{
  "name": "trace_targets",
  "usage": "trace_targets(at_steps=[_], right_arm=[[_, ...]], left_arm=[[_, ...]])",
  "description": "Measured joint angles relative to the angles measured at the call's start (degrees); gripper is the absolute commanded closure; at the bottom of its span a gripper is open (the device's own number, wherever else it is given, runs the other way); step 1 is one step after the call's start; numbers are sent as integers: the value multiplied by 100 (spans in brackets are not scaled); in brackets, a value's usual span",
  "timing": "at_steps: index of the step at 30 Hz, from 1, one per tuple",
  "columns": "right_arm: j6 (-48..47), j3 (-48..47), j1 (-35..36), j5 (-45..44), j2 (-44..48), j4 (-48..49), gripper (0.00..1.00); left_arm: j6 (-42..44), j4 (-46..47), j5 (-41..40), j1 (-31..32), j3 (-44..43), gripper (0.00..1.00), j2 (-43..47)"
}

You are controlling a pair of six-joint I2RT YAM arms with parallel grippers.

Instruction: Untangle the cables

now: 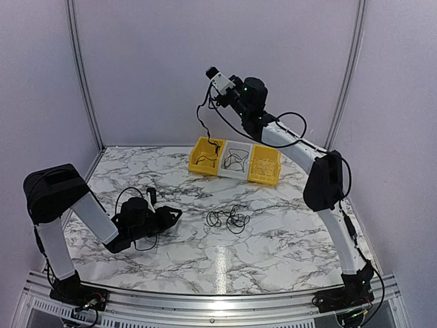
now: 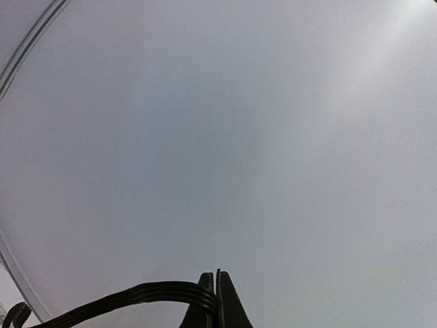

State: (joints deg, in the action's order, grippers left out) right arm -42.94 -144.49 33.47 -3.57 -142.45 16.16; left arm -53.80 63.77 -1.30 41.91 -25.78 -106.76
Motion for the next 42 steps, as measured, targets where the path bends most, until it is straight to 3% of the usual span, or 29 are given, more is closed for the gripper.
trace_targets(at_steps=[9, 19, 27, 31, 37, 42], right_arm=[[-286, 310, -160, -70, -719, 229, 100], [-468, 761, -184, -85, -804, 236, 98], [-407, 981, -177, 264, -809, -221, 58], [-422, 986, -151, 398, -809, -402, 53], [-407, 1259, -138, 490, -728, -649, 28], [-409, 1539, -140, 852, -483, -1530, 20]], left_arm=[[-7, -20, -24, 0, 385, 58, 334], [-46, -22, -22, 0, 426, 58, 348], [-50, -22, -20, 0, 426, 58, 348], [-72, -22, -22, 0, 426, 58, 348], [-87, -22, -20, 0, 426, 58, 348], [-87, -22, -7, 0, 426, 58, 348]])
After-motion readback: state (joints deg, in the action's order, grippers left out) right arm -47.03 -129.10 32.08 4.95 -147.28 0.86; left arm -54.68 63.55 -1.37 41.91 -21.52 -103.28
